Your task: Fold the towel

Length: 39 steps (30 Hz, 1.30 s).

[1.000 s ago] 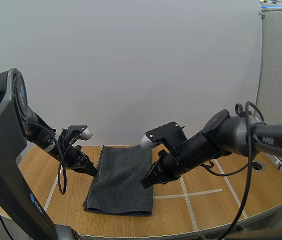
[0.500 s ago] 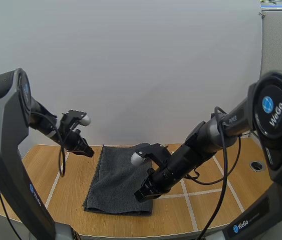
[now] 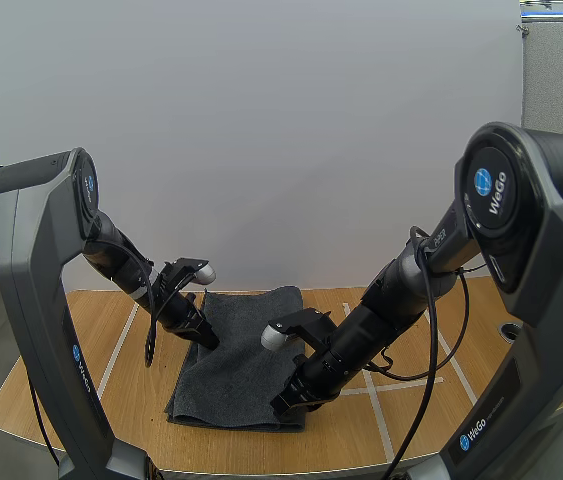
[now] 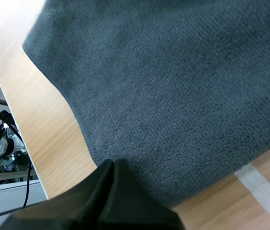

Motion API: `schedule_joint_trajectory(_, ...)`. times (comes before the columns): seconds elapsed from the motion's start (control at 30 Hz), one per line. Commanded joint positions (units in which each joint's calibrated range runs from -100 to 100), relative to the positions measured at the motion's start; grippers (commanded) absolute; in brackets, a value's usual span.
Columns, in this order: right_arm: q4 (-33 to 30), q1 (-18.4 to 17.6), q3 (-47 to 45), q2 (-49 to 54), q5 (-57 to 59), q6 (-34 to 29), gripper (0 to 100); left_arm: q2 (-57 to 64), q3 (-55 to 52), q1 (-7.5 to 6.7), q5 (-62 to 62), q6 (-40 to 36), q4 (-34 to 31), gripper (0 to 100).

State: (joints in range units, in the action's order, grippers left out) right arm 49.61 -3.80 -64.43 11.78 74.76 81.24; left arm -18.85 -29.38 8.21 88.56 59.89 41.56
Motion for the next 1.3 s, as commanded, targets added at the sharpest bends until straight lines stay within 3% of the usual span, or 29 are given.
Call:
schedule_joint_trajectory(0.0, 1.38, -0.02, -0.34, -3.25, -2.17, 2.59, 0, -2.7, 0.37, -0.19, 0.9, 0.39, -0.78, 0)
schedule_joint_trajectory(0.87, 1.96, -0.02, -2.57, -7.19, -3.14, 6.36, 0, -4.16, 5.58, -0.19, -25.9, 1.04, -1.59, 0)
schedule_joint_trajectory(1.07, 1.96, -0.02, -2.57, -7.19, -3.34, 6.36, 0, -3.43, 5.87, -0.19, -13.67, 1.04, 2.12, 0)
schedule_joint_trajectory(1.17, 1.96, -0.02, -2.57, -7.19, -3.34, 6.36, 0, -1.6, 5.87, -0.19, -2.48, 3.47, 5.82, 0)
schedule_joint_trajectory(1.27, 1.96, -0.02, -2.57, -7.19, -3.34, 6.36, 0, -0.08, 5.87, -0.19, 1.19, 6.04, 10.35, 0)
